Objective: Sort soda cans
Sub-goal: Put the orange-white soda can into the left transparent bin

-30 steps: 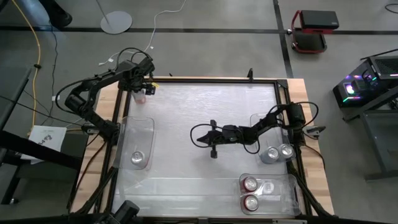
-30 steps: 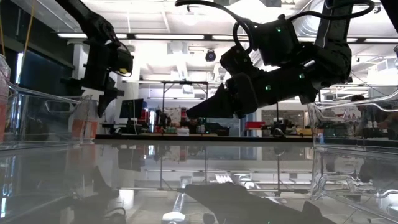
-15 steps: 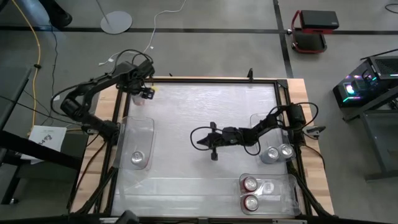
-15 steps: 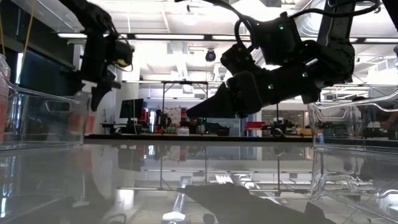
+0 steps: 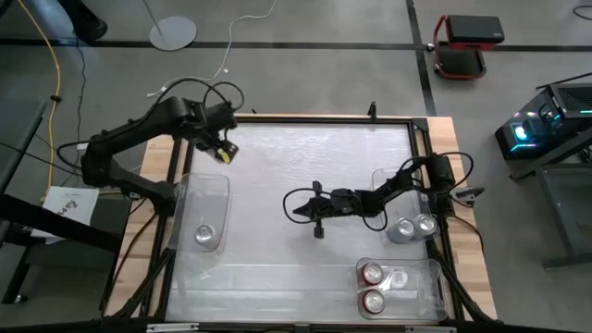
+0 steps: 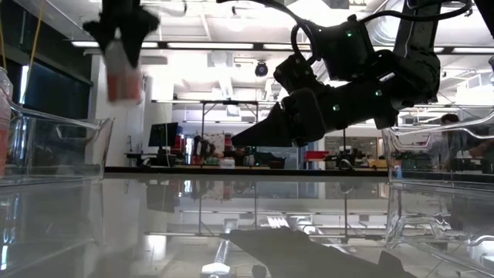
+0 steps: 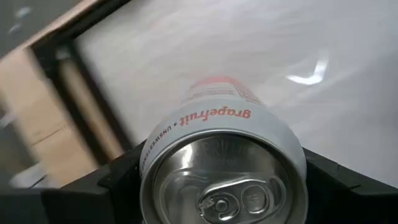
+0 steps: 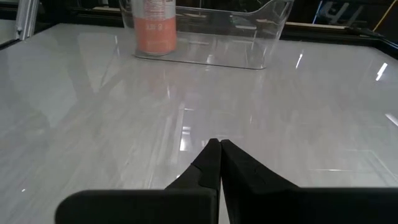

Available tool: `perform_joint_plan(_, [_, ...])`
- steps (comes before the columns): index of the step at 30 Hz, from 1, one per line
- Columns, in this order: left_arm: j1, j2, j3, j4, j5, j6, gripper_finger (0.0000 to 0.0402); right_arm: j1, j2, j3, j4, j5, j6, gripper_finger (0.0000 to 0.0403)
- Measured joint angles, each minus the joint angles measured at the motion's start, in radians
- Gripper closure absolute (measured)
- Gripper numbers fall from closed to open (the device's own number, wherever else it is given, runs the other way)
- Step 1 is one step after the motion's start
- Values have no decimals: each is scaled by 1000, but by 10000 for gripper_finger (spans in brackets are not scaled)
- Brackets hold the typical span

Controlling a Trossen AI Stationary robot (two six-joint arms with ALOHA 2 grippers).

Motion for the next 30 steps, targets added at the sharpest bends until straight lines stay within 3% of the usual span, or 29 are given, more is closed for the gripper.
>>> perform_joint_plan(6, [-229, -1, 72, -3, 85, -171, 114, 0, 0, 0, 8, 3, 29, 403])
perform_joint_plan(15, [-548, -15, 7, -10, 128, -608, 114, 0, 0, 0, 12, 3, 36, 403])
perform_joint_plan(24, [-678, -119, -46, -11, 167, -835, 114, 15, 0, 0, 13, 2, 34, 403])
perform_joint_plan(28, [-706, -154, -46, -7, 231, -887, 114, 28, 0, 0, 15, 1, 16, 403])
perform_joint_plan(30, [-709, -171, -46, -8, 202, -901, 114, 33, 0, 0, 15, 1, 10, 403])
